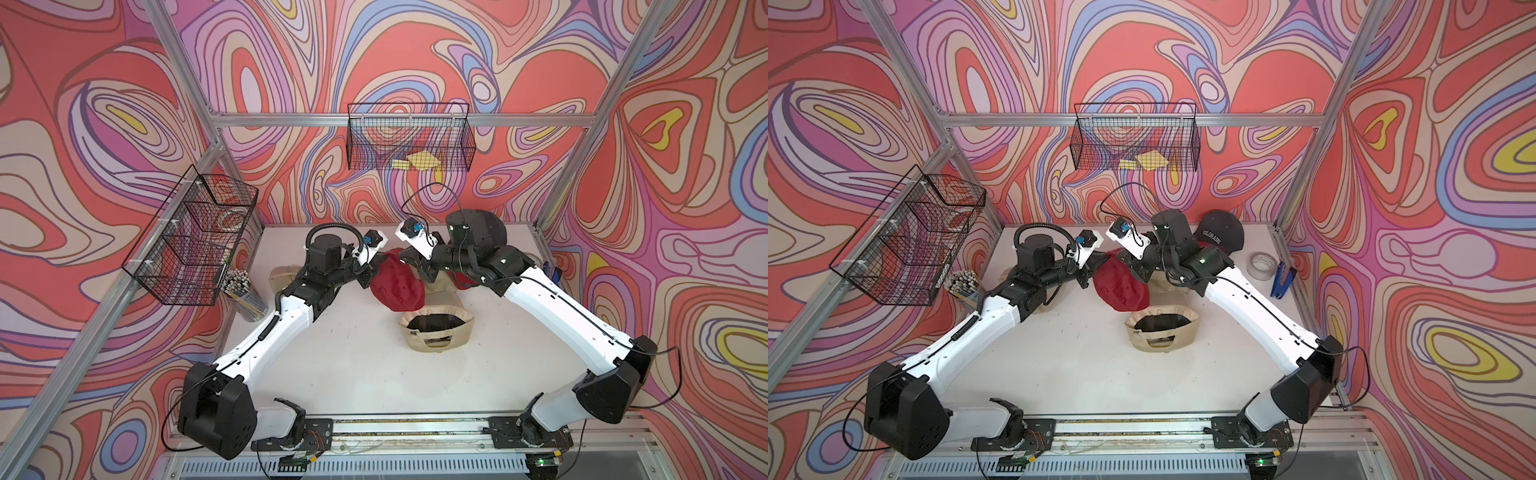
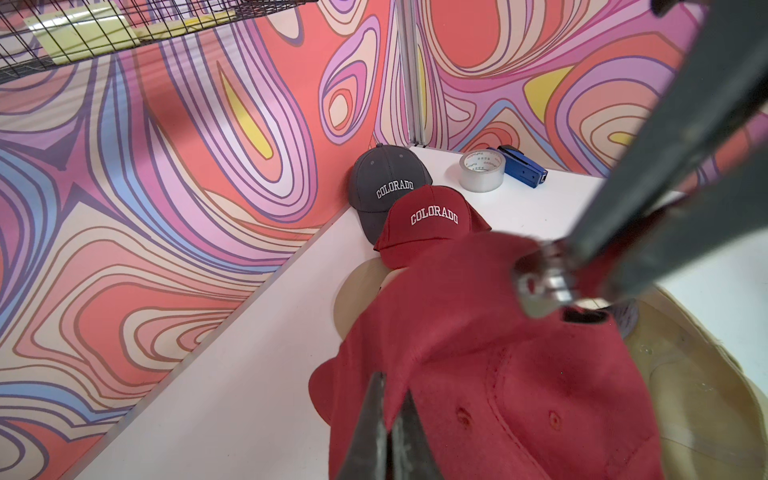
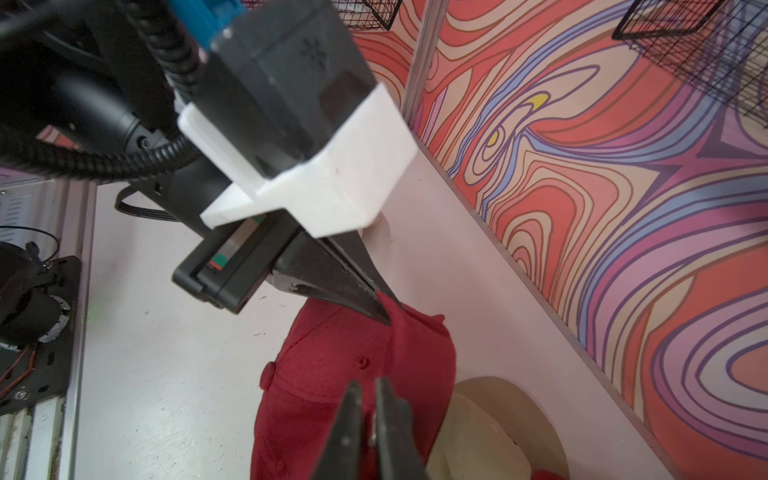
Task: Open the adjustable buckle of the baseball cap
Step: Open the adjustable buckle on the baseball cap.
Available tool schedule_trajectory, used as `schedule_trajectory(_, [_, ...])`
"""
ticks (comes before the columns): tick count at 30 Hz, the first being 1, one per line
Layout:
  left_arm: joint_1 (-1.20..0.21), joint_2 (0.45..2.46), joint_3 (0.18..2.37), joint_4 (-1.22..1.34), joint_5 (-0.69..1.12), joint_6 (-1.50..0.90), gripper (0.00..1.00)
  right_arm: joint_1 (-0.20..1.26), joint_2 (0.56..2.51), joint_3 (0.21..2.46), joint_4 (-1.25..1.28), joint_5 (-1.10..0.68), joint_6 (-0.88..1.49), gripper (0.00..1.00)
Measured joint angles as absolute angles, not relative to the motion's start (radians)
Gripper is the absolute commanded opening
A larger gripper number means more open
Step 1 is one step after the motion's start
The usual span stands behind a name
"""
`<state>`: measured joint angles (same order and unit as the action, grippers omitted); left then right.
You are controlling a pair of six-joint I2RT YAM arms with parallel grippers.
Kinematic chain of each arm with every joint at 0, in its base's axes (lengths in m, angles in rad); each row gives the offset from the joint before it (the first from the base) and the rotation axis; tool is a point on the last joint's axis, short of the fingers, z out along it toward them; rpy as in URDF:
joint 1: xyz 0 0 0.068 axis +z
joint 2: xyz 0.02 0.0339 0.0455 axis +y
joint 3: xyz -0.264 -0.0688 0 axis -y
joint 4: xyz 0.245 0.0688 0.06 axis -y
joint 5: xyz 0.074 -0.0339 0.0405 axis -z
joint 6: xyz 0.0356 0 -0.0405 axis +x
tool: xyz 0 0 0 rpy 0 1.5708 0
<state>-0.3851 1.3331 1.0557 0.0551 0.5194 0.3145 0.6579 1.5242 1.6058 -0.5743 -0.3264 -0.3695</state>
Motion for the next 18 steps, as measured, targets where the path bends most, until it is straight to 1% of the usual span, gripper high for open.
schedule_trajectory(2, [-0.383, 1.333, 1.056, 0.056, 0.525, 0.305, 0.00, 0.655, 1.524, 1.607, -0.576, -0.313, -0.348, 0.53])
schedule_trajectory(6, [-0.380, 1.333, 1.056, 0.056, 0.538, 0.287, 0.00, 0.630, 1.524, 1.619, -0.595, -0.312, -0.303, 0.63])
schedule_trajectory(12, [-0.380, 1.331, 1.056, 0.055, 0.542, 0.284, 0.00, 0.545, 1.512, 1.594, -0.587, -0.331, -0.235, 0.65])
schedule_trajectory(15, [-0.380, 1.331, 1.056, 0.054, 0.542, 0.284, 0.00, 0.508, 1.490, 1.542, -0.579, -0.365, -0.230, 0.63])
schedule_trajectory(18, [-0.380, 1.331, 1.056, 0.048, 0.542, 0.284, 0.00, 0.505, 1.460, 1.473, -0.564, -0.399, -0.230, 0.59])
